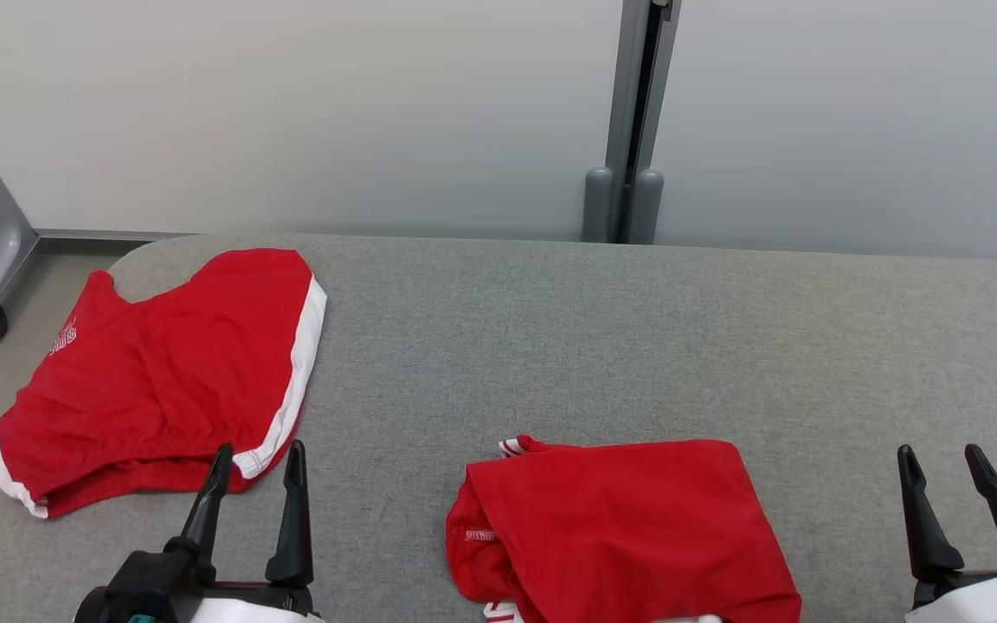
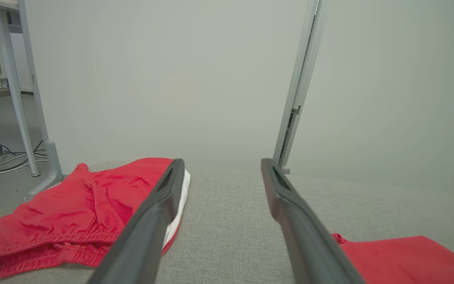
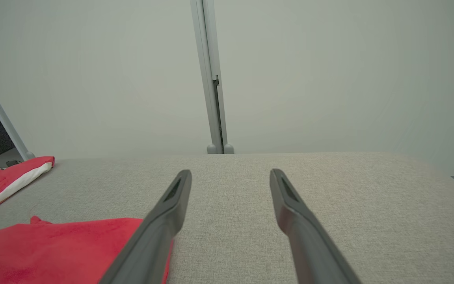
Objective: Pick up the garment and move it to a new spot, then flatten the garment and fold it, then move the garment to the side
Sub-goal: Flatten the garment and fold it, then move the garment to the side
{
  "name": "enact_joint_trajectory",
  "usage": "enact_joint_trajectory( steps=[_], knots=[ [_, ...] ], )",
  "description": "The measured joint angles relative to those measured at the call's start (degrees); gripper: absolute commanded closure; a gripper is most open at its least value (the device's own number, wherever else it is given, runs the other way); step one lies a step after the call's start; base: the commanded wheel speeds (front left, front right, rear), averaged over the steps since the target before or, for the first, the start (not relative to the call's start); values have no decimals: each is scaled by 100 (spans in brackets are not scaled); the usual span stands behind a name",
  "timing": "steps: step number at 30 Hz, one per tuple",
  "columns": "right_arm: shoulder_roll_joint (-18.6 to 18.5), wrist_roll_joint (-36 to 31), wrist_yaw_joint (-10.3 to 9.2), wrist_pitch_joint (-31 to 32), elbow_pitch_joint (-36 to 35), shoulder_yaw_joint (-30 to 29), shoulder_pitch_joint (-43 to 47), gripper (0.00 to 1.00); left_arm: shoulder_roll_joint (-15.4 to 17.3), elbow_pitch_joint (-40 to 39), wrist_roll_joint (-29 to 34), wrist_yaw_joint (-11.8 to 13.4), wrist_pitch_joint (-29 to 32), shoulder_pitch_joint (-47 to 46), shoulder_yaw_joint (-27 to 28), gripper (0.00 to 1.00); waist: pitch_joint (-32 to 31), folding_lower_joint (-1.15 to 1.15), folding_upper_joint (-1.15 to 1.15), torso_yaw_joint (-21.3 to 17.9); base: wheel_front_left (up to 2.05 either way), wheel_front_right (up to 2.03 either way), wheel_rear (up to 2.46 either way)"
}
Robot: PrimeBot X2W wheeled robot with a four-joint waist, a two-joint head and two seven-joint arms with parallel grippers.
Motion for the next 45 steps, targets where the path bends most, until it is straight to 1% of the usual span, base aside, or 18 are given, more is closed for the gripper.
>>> enact_joint_trajectory(
  steps=[6, 9, 12, 13, 16, 19, 22, 26, 31, 35, 39, 40, 41, 45],
  knots=[
    [14, -2, 0, -15, -8, 18, -34, 0, -103, 24, 129, -142, 0, 19, 113, 0, -5, 0, 0, -44, 0, 0, 0],
    [52, 188, 0, -16, -37, 82, -44, 0, -135, 41, 183, -196, 0, 19, 162, 0, -22, 0, 0, -40, 0, 0, 0],
    [7, 370, 0, -13, 32, 378, -94, 0, -171, 79, 211, -248, 0, 20, 185, 0, -41, 0, 0, -20, 0, 0, 0],
    [-12, 515, 0, 69, 103, 654, -187, 0, -194, 99, 212, -258, 0, 20, 194, 0, -50, 0, 0, -12, 0, 0, 0],
    [-49, 692, 0, 500, 334, 1081, -502, 0, -221, 127, 220, -299, 0, 20, 190, 0, -43, 0, 0, 12, 0, 0, 0],
    [-34, 932, 0, 1125, 637, 1480, -841, 0, -232, 166, 229, -349, 0, 12, 159, 0, -31, 0, 0, 78, 0, 0, 0],
    [-34, 1056, 0, 1831, 1115, 1644, -1126, 0, -241, 268, 226, -353, 0, -7, 142, 0, -29, 0, 0, 192, 0, 0, 0],
    [56, 1100, 0, 2544, 1717, 1516, -1369, 0, -245, 354, 216, -358, 0, -36, 125, 0, -39, 0, 0, 382, 0, 0, 0],
    [264, 902, -1, 3061, 2254, 1090, -1452, 0, -250, 398, 216, -369, -1, -40, 151, 0, -42, 0, 0, 623, 0, 0, 0],
    [435, 902, 0, 3374, 2351, 978, -1432, 0, -252, 408, 218, -388, 0, -40, 170, 0, -12, 0, 0, 733, 0, 0, 0],
    [449, 909, 0, 3704, 2397, 887, -1431, 0, -255, 404, 218, -392, 0, -47, 172, 0, 67, 0, 0, 748, 0, 0, 0],
    [458, 909, 0, 3735, 2380, 871, -1432, 65, -256, 402, 218, -391, 0, -51, 174, 0, 83, 0, 0, 744, 0, 0, 0],
    [471, 910, 0, 3747, 2348, 850, -1433, 100, -255, 400, 218, -391, 0, -53, 175, 0, 100, 0, 0, 736, 0, 0, 0],
    [499, 902, 0, 3682, 2182, 848, -1431, 100, -256, 400, 216, -390, 0, -85, 176, 0, 124, 0, 0, 659, 0, 0, 0]
  ],
)
